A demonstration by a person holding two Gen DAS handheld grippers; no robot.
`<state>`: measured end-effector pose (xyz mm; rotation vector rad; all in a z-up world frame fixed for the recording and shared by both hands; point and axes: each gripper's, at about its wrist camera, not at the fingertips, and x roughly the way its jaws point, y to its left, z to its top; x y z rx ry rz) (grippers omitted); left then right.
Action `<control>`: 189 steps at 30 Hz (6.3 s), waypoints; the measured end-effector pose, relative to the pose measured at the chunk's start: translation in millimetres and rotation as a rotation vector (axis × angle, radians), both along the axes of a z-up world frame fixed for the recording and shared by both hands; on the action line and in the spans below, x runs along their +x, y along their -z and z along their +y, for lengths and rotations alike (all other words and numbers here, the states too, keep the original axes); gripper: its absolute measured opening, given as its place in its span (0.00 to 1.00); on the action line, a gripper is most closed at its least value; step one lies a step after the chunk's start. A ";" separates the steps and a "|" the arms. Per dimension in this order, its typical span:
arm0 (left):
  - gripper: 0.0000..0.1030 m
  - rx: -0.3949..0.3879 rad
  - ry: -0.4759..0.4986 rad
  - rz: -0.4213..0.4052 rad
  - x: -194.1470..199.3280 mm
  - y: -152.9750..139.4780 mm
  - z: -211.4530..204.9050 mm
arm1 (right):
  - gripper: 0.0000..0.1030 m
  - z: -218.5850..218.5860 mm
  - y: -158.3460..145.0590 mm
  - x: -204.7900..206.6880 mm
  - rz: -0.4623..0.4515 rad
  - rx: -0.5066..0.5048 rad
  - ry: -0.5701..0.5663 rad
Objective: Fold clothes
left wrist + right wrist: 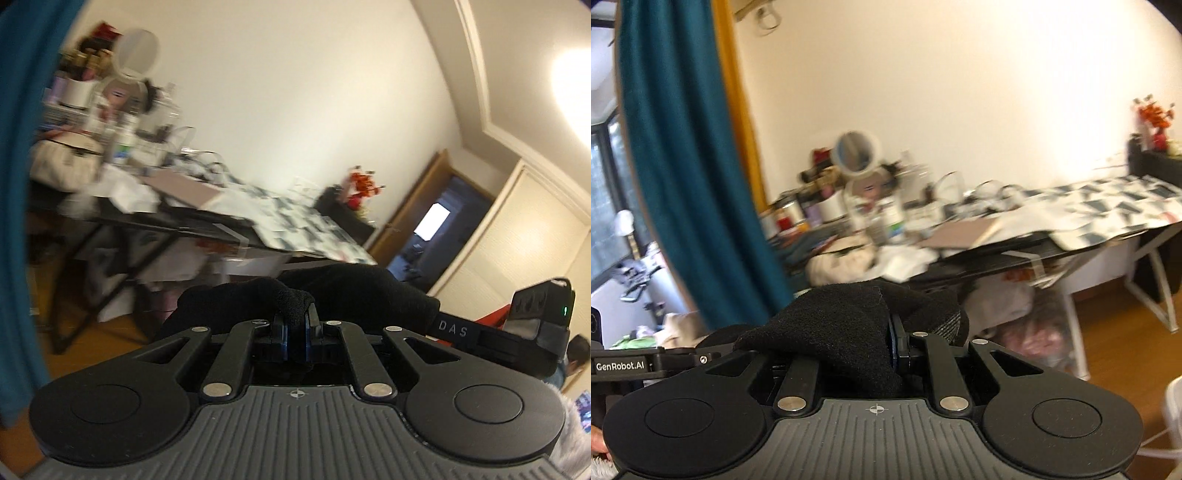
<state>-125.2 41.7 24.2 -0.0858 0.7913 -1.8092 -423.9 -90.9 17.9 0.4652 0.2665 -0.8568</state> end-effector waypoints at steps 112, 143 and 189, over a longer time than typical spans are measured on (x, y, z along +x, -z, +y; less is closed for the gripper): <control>0.08 -0.034 -0.250 0.096 -191.3 -15.8 -951.3 | 0.18 -1117.5 154.6 -273.2 0.387 0.244 -0.145; 0.65 0.193 -0.714 0.095 -206.7 69.4 -923.1 | 0.72 -1191.7 96.3 -252.1 0.301 0.100 -0.627; 0.67 0.393 -1.092 0.196 -351.9 109.0 -856.6 | 0.18 -1202.6 256.5 -112.8 0.611 -0.003 -1.026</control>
